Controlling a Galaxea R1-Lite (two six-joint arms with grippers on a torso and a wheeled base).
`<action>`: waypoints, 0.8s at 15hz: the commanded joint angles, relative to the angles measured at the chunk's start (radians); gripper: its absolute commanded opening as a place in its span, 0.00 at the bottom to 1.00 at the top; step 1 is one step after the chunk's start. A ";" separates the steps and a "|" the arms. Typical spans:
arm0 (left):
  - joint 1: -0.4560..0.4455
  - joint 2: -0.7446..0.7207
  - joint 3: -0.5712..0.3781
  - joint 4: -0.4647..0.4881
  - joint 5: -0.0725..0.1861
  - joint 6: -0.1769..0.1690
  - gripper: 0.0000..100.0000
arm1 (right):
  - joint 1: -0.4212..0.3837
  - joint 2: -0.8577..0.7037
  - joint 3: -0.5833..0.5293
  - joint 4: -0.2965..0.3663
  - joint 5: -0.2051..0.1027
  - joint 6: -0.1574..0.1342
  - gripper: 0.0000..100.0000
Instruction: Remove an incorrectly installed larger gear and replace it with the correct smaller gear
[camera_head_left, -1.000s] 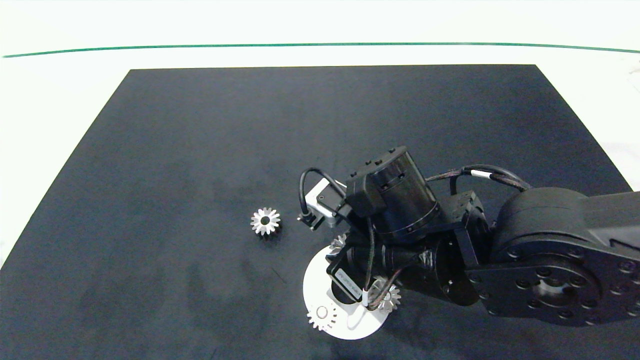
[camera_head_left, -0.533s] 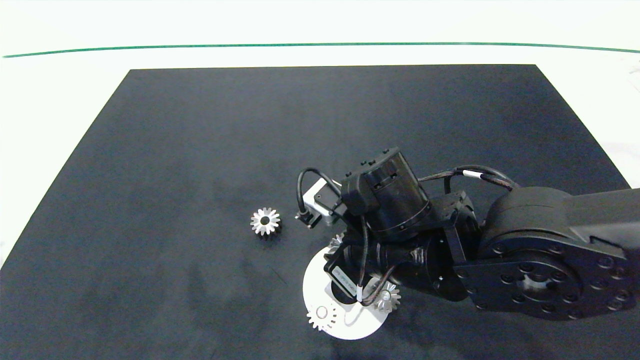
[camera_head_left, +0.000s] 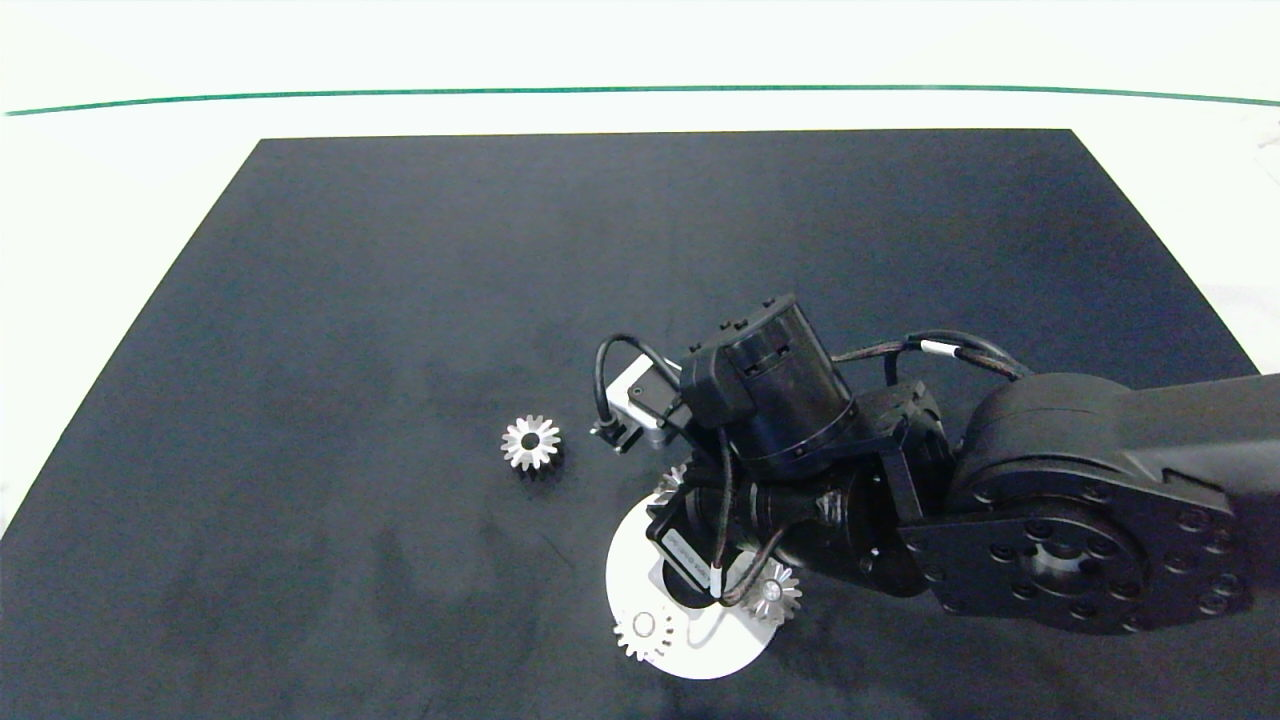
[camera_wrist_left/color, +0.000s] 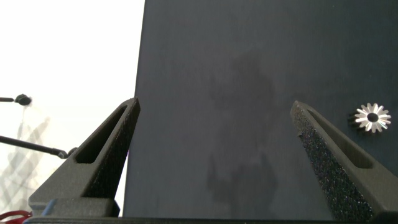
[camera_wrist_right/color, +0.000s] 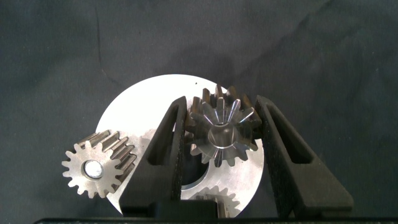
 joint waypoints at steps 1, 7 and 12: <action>0.000 0.000 0.000 0.003 0.003 0.000 1.00 | 0.000 0.005 0.000 0.002 -0.001 -0.001 0.31; -0.002 0.000 0.002 0.003 0.003 0.000 1.00 | -0.006 0.013 -0.004 0.001 -0.003 -0.001 0.31; -0.002 0.000 0.002 0.003 0.003 0.000 1.00 | -0.006 0.019 -0.020 -0.004 -0.001 -0.001 0.31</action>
